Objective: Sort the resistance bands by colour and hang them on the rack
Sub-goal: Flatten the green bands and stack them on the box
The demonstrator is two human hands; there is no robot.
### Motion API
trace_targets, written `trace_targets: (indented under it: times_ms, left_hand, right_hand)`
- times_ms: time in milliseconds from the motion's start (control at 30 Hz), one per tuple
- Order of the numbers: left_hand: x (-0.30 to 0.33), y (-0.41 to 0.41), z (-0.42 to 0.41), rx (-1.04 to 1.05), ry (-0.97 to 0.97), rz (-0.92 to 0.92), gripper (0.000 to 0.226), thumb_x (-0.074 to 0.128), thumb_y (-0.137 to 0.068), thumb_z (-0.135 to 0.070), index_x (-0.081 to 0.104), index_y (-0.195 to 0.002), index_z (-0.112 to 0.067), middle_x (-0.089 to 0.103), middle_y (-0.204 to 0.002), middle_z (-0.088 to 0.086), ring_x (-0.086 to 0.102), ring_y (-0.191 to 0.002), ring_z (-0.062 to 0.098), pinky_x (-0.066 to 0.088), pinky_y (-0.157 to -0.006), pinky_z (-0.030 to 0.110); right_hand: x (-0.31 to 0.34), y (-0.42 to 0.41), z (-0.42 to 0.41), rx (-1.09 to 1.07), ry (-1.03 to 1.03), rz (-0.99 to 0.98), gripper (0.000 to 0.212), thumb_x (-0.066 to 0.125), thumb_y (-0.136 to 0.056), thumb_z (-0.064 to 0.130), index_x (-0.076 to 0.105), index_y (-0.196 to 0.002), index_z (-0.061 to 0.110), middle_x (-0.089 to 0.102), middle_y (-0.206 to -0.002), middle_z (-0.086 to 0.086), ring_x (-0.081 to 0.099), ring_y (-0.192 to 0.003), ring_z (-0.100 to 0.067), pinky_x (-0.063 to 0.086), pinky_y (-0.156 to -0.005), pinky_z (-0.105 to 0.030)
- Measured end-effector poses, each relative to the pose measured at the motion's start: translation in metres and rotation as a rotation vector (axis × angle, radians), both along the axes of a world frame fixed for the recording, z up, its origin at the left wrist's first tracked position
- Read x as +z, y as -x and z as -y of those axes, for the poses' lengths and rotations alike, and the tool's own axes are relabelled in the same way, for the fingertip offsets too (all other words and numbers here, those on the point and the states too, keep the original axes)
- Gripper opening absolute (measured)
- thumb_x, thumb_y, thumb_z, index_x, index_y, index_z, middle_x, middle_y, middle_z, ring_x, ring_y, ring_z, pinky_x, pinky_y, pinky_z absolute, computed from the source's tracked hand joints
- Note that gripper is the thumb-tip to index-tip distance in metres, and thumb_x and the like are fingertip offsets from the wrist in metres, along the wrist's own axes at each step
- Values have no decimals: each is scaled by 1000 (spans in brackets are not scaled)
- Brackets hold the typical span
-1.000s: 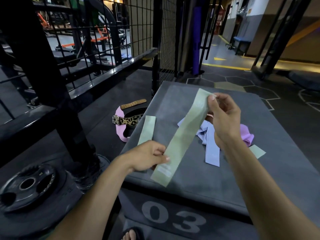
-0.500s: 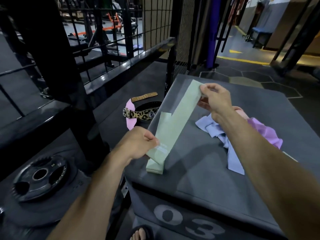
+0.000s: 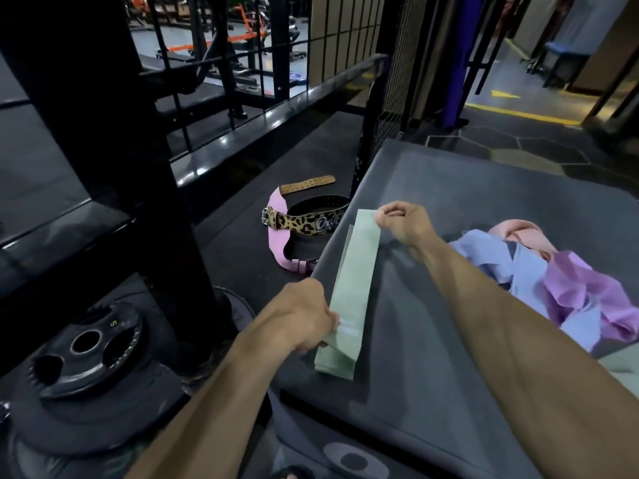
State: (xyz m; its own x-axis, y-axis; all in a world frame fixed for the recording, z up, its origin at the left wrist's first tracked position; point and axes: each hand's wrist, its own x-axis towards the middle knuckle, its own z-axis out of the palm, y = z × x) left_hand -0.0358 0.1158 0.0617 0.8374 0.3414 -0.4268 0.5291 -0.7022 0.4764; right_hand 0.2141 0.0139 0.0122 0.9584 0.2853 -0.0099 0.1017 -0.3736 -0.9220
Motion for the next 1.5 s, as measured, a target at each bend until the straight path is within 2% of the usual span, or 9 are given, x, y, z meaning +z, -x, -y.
trace_targets:
  times_ms: [100, 200, 300, 600, 833, 1000, 1200, 1400, 1500]
  left_hand:
    - [0, -2, 1, -2, -9, 8, 36, 58, -100, -34, 50, -125, -10, 63, -115, 10, 63, -83, 25, 45, -65, 30]
    - [-1, -5, 4, -8, -1, 3, 50, 56, -102, -32, 35, -141, -9, 58, -128, 14, 65, -101, 31, 46, -74, 34]
    - [-2, -7, 6, -13, 4, -2, 52, 57, -102, -32, 33, -142, -9, 59, -128, 14, 63, -104, 31, 46, -78, 35]
    - [-5, -5, 3, -11, -10, -10, 47, 58, -100, -31, 37, -138, -12, 63, -118, 11, 68, -93, 27, 54, -74, 35]
    - [-10, -6, 2, -11, 2, -28, 36, 58, -101, -32, 42, -127, -14, 59, -111, 7, 62, -83, 22, 43, -58, 28]
    - [-22, -11, 1, -33, -19, -99, 39, 61, -99, -32, 44, -129, -13, 57, -123, 11, 58, -91, 26, 47, -73, 34]
    - [-23, -10, 1, -85, -76, -134, 33, 64, -96, -37, 50, -119, -17, 58, -114, 7, 60, -97, 28, 52, -81, 38]
    - [-20, -9, 10, -44, -142, -110, 53, 64, -91, -54, 46, -122, -15, 57, -125, 10, 59, -109, 31, 53, -92, 44]
    - [-21, -12, 24, -25, -196, -101, 74, 64, -83, -69, 41, -128, -14, 55, -133, 10, 55, -122, 32, 45, -90, 40]
  right_hand:
    - [-10, -3, -6, 9, -10, -18, 26, 75, -85, 1, 66, -69, 20, 59, -65, 2, 52, -57, -4, 45, -64, -20]
    - [-20, -4, -9, -2, -34, -28, 24, 74, -83, -3, 67, -69, 15, 57, -62, 1, 51, -50, -1, 45, -57, -15]
    - [-27, -6, -8, -25, -18, -27, 20, 78, -79, 1, 71, -70, 17, 60, -62, 1, 55, -63, -14, 50, -68, -29]
    - [-38, -9, -10, -26, 60, -2, 16, 82, -75, 14, 73, -67, 25, 62, -60, 11, 58, -65, -11, 56, -75, -35]
    - [-45, -9, -11, -33, 136, 80, 8, 78, -67, 32, 72, -69, 34, 64, -64, 12, 61, -67, -9, 56, -91, -46]
    - [-44, -8, -12, -40, 205, 99, 12, 75, -63, 40, 69, -70, 32, 66, -71, 13, 66, -81, -14, 52, -93, -50]
    - [-40, -8, -13, -4, 258, 114, 10, 75, -67, 38, 67, -72, 34, 64, -73, 15, 67, -89, -18, 51, -96, -50]
    - [-31, -3, -16, 60, 389, 167, 35, 62, -78, 55, 59, -106, 33, 65, -103, 6, 62, -105, -25, 48, -100, -50]
    - [-18, 8, -25, 70, 627, 340, 56, 50, -89, 64, 54, -128, 25, 57, -124, -3, 59, -113, -29, 48, -94, -44]
